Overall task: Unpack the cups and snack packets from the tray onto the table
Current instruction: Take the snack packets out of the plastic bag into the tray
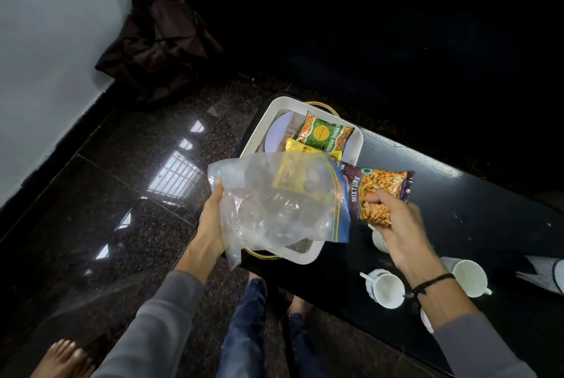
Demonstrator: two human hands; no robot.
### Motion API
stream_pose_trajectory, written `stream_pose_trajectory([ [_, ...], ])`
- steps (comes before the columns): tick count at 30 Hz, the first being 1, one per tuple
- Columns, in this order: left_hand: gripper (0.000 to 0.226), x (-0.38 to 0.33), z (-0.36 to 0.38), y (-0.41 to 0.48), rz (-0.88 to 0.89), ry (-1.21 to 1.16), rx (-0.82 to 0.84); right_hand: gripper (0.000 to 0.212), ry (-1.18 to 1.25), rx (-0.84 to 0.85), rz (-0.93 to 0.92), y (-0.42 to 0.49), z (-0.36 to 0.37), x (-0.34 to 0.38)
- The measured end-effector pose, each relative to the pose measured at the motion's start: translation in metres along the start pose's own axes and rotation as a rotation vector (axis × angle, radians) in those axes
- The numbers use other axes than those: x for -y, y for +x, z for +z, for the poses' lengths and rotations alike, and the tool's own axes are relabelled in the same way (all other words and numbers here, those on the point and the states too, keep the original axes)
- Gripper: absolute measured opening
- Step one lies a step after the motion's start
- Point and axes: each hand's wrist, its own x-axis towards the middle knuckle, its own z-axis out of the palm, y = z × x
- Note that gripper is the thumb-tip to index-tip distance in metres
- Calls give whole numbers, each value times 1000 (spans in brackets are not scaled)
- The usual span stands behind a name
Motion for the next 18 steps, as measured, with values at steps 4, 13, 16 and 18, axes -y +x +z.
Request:
stream_pose_trajectory([
  [4,49,-6,-8,0,112,-161,26,14,59,-105,25,6,1,-11],
  [13,47,-17,-9,4,156,-368,11,15,-76,-64,146,2,43,-63],
  [16,46,-19,-2,5,159,-378,6,24,-117,113,248,4,58,-82],
  [18,49,-21,4,4,156,-387,7,36,-113,200,306,6,68,-93],
])
